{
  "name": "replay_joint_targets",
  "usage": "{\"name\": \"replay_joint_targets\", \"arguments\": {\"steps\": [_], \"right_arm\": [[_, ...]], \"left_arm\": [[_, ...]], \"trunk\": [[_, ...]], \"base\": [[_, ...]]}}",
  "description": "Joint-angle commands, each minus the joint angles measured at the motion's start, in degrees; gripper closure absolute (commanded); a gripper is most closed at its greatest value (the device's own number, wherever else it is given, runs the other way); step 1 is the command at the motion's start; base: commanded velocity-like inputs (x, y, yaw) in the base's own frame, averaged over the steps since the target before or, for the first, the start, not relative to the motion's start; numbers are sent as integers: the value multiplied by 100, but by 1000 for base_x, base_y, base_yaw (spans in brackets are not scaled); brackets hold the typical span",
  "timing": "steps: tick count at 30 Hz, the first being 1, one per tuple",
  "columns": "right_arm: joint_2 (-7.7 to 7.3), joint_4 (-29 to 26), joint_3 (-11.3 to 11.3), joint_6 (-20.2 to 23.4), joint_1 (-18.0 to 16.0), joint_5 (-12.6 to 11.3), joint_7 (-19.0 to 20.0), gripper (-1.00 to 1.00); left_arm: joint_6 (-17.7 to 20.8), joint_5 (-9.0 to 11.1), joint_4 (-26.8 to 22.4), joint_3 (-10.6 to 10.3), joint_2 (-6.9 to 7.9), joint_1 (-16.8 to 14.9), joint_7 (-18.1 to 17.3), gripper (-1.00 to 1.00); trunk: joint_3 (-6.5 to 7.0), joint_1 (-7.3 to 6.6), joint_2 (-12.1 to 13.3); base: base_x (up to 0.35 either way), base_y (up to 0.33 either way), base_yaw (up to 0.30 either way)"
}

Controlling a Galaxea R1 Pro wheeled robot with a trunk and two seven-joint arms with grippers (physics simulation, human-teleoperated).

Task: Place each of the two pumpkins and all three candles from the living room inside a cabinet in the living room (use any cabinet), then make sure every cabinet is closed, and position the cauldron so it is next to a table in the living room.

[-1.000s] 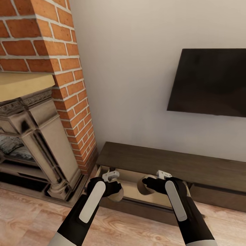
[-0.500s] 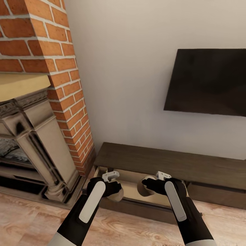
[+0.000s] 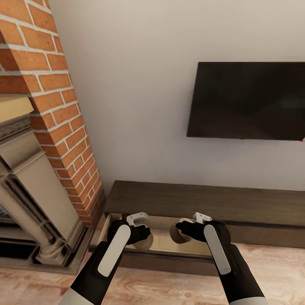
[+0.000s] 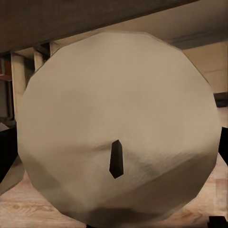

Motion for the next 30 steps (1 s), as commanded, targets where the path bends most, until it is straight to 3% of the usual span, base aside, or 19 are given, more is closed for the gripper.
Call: {"name": "replay_joint_targets", "arguments": {"steps": [1, 14, 20, 30], "right_arm": [[4, -6, 3, 7, -7, -75, -59, 100], [54, -6, 18, 13, -2, -75, -59, 100], [62, -6, 169, 7, -2, -75, -67, 100], [62, -6, 193, 16, -4, -64, -82, 100]], "left_arm": [[11, 38, -6, -5, 1, -5, 61, 100], [-12, 27, -2, 4, 11, -5, 54, 100], [-14, 29, -2, 3, 18, -3, 54, 100], [-14, 38, 23, 3, 19, 1, 65, 100]], "trunk": [[-7, 2, -6], [-7, 2, -6], [-7, 2, -6], [-7, 2, -6]], "base": [[113, 116, -24], [54, 59, -3], [112, 95, 0], [62, 50, 0]]}}
